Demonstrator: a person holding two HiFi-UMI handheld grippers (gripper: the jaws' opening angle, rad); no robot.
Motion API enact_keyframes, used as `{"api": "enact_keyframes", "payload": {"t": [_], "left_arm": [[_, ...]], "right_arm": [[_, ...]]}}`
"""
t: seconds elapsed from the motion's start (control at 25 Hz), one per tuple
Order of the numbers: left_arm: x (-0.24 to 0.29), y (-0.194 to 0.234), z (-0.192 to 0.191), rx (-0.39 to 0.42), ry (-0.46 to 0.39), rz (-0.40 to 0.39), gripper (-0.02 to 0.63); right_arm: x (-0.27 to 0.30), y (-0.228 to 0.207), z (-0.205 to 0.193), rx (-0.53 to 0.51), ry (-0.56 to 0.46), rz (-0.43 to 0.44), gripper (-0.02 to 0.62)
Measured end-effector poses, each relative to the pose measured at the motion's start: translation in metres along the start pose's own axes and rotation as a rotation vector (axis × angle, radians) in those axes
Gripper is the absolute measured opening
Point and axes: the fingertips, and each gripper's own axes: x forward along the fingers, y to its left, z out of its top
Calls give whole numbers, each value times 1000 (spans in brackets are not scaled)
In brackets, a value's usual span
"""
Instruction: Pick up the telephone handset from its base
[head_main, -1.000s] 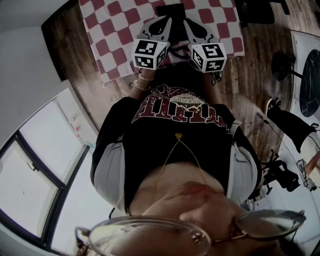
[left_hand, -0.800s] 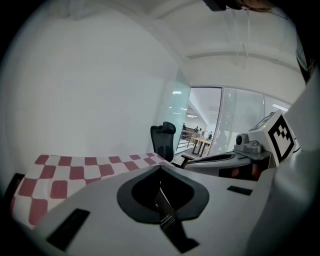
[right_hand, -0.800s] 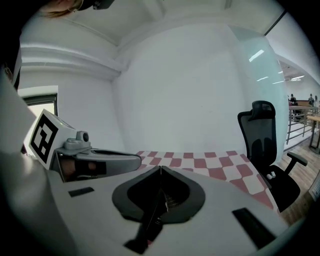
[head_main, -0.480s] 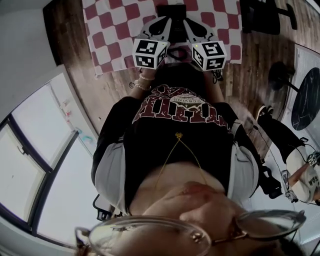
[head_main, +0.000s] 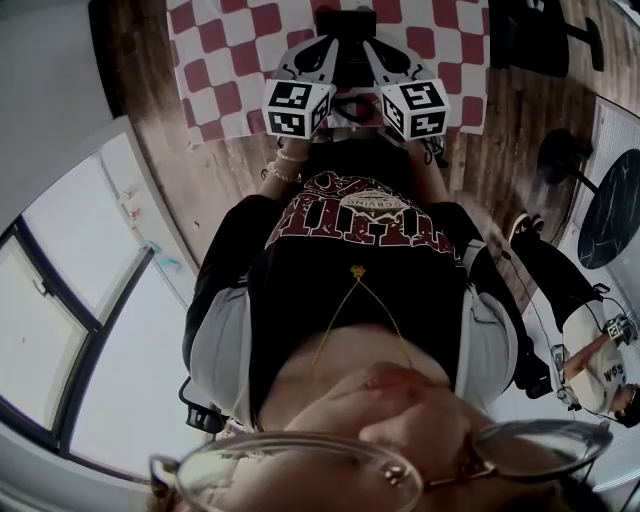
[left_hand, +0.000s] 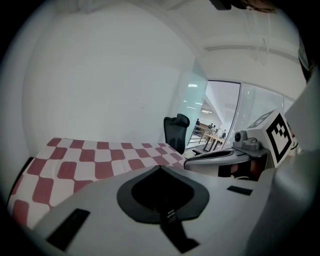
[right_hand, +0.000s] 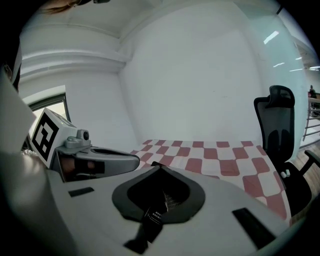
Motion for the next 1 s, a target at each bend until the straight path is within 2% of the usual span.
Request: {"api": "enact_keyframes", "payload": {"t": [0.24, 0.64, 1.0], "left_arm": [[3, 7, -15, -34, 32, -2, 0], [1, 22, -42, -40, 73, 33, 0], [3, 35, -61, -69, 110, 19, 11]], "right_arm": [[5, -3, -12, 13, 30, 1, 20], [11, 1, -33, 46, 75, 16, 20], [3, -1, -38, 115, 67, 11, 20]]}}
